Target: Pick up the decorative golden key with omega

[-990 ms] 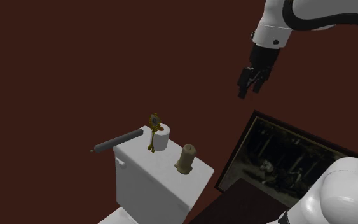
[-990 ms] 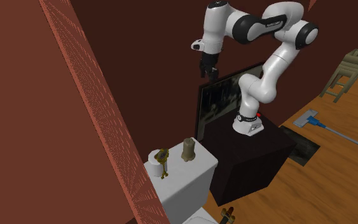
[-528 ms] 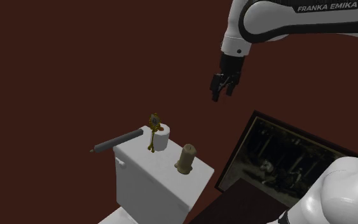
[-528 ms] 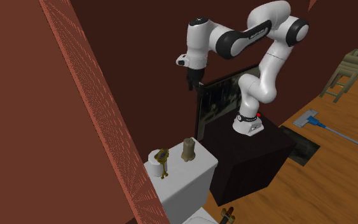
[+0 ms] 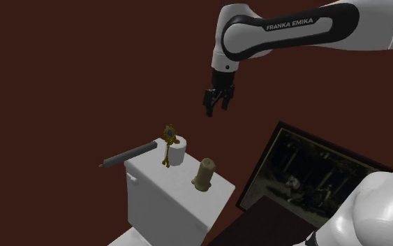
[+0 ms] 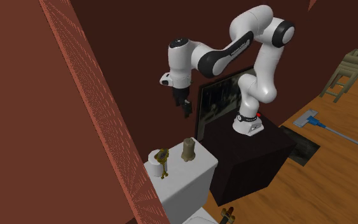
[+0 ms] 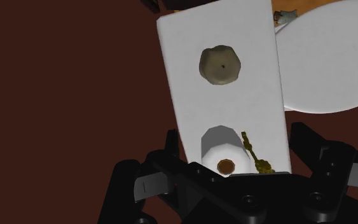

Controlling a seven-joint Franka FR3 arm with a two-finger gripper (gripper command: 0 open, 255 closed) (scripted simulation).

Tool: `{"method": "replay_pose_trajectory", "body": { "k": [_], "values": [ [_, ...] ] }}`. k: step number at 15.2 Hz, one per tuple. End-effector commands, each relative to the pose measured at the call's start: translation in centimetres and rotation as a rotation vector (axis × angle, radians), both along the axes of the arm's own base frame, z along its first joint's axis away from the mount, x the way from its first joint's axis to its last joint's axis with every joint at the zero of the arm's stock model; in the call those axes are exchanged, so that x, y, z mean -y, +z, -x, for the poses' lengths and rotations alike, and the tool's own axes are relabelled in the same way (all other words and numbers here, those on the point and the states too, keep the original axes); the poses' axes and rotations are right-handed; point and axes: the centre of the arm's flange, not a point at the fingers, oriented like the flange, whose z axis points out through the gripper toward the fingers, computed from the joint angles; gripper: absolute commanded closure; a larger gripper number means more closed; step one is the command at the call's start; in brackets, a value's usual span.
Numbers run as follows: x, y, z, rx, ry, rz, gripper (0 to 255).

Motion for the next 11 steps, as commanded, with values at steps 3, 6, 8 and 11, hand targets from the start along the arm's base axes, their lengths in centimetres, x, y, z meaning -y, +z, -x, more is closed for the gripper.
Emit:
{"method": "replay_pose_trajectory", "body": {
  "k": [3,6,8,11],
  "values": [
    [-2.3,-2.7,-4.0,-0.016,0.038,-0.008,0],
    [-4.0,-4.9,-7.0,-0.029,0.065,-0.014,0],
    [-5.2,-6.4,-9.0,-0.037,0.084,-0.018,0],
    [-7.1,-8.6,-11.8,-0.049,0.111,-0.024,0]
  ]
}}
